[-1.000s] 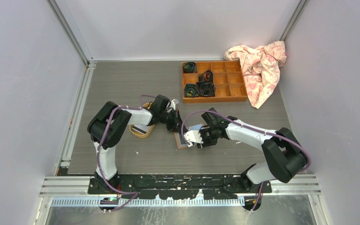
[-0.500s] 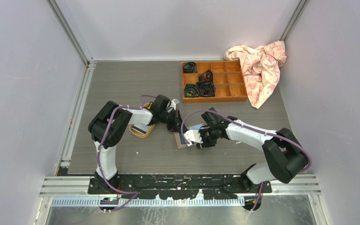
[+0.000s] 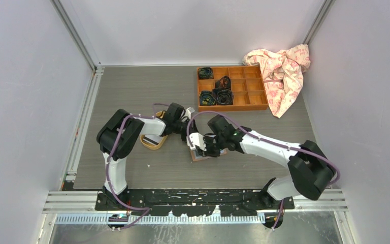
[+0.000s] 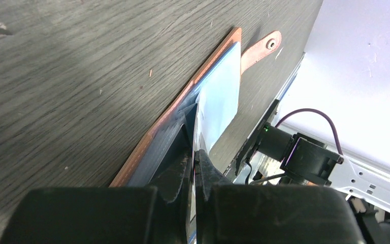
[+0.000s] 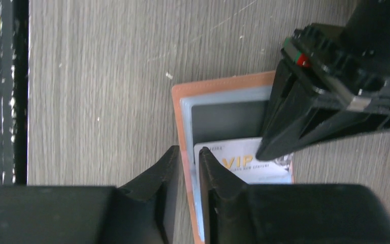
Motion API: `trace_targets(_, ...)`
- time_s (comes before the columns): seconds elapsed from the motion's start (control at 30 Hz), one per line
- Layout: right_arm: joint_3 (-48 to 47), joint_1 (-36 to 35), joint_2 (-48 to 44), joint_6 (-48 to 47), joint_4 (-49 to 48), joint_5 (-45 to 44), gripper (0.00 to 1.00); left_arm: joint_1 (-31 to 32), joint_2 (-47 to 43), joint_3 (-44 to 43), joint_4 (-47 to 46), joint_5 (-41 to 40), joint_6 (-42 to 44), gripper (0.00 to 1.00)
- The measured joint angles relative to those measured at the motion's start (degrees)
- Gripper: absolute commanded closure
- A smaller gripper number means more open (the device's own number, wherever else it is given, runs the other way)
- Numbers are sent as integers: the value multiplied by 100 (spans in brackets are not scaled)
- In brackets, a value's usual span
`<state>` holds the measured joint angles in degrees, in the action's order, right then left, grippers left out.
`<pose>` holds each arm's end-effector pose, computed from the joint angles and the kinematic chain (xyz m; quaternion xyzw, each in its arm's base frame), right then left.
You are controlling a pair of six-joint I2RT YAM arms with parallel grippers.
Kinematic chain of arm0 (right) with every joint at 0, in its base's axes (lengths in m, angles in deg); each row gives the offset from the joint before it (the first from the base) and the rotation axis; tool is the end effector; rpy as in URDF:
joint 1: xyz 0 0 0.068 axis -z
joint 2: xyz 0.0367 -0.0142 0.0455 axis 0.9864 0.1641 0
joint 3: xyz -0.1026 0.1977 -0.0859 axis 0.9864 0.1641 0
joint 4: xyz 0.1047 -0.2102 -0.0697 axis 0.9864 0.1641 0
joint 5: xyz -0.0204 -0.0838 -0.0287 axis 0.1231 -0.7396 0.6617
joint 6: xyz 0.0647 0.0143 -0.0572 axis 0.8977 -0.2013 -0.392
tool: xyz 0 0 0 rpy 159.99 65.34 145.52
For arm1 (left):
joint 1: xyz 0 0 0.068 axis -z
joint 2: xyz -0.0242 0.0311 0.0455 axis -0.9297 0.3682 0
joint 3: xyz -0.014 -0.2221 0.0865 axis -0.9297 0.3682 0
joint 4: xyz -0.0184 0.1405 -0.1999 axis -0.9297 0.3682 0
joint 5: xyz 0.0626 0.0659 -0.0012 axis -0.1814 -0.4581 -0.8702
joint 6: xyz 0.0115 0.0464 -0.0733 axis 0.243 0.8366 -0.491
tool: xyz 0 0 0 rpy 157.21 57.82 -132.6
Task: Put the credit cards into the card holder
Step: Insert the credit card into the card slot.
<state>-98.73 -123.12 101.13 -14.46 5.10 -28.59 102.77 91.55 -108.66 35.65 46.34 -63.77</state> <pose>0.1778 0.2158 0.1417 -0.7176 0.5872 0.2290 0.2964 0.2826 -0.2557 0.0700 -0.0137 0.8819 -0.4710 0.0138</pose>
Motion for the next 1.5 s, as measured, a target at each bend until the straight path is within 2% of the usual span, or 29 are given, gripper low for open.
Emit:
trace_targets(0.23,-262,-461,669,918,-739,-872,84,0,4,20,-48,4,-31,95)
trace_targets(0.6,-302,-662,1067,1043,-1056,-1937,85,0,59,20,-170,50,-83,94)
trace_targets(0.77,-302,-693,1067,909,-1064,-2107,85,0,63,20,-188,46,-87,91)
trace_targets(0.97,-304,-612,1067,804,-1043,-2157,86,2,63,20,-227,22,-87,84)
trace_targets(1.33,-304,-151,1067,621,-503,-2282,86,2,61,15,-249,42,-83,81)
trace_targets(1.5,-345,11,1054,619,-358,-2284,83,28,-44,22,-155,-92,-24,79)
